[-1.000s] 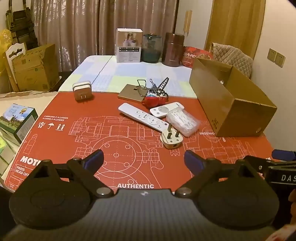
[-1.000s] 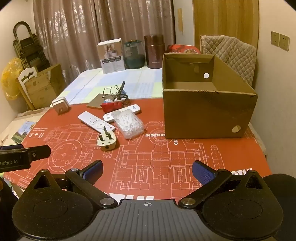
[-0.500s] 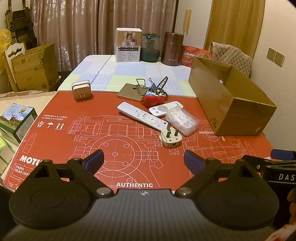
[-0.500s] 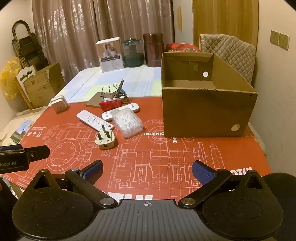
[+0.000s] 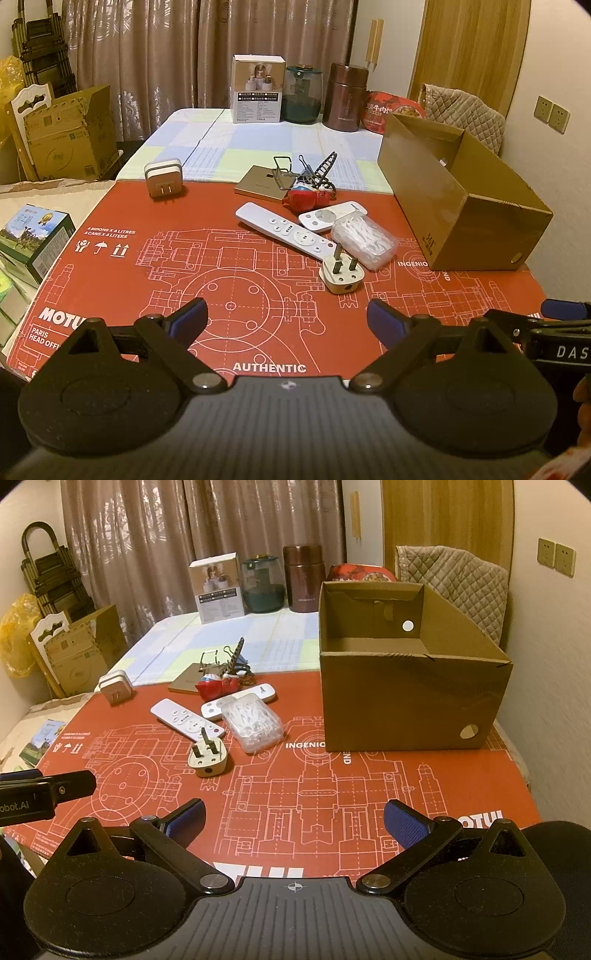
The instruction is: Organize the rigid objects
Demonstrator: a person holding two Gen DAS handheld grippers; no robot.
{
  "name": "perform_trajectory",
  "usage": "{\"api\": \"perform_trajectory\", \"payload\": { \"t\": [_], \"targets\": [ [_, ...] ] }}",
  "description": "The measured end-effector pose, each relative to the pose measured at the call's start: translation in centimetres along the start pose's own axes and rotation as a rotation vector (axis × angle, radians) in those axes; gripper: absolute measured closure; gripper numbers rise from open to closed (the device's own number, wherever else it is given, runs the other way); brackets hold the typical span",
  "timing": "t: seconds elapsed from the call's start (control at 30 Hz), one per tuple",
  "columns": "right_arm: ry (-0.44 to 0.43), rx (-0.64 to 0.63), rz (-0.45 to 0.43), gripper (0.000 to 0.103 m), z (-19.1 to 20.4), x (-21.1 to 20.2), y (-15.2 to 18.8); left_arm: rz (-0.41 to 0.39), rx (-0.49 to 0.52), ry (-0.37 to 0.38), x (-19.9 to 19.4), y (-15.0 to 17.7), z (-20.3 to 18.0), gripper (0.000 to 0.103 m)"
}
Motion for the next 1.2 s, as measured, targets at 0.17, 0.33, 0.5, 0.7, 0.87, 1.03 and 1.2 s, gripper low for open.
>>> {"api": "perform_trajectory", "payload": {
  "t": [0.17,0.33,0.5,0.7,0.87,1.03,1.2],
  "targets": [
    [0.001,0.000,0.000,0.003,0.00,0.00,0.01,-0.001,-0.003,-0.005,-0.11,-0.07,0.15,0.012],
    [0.001,-0.001,0.000,0.003,-0.07,0.03,0.05,-0.001,-0.001,-0.006,-0.12,-0.12,0.17,0.012],
    [0.001,-0.002,0.001,0.003,-0.02,0.05,0.02,-0.001,0.000,-0.007,-0.18,-0.24,0.19,0.012],
    [0.003,-0.004,0.000,0.003,-0.03,0.01,0.09,-0.001,0.000,-0.007,-0.14,-0.17,0.14,0.012],
    [0.002,-0.003,0.000,0.003,-0.03,0.04,0.08,0.000,0.002,-0.004,-0.18,-0.15,0.10,0.012],
    [0.004,-0.003,-0.001,0.003,-0.04,-0.01,0.09,0.002,0.020,0.000,-0.07,0.05,-0.41,0.012],
    [0.003,-0.003,-0.001,0.003,-0.07,0.00,0.08,0.007,0.032,0.006,0.00,0.18,-0.78,0.012]
  ]
}}
Point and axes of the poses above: each gripper's, at about its wrist camera, not at the fingertips, and x roughly the way its jaws point, z to its left, y to its underside, the point moved 7 cm from there along x, roughly the way its jaws point, and after that the axes turned 8 degrees about -z, right-handed, at the moved point
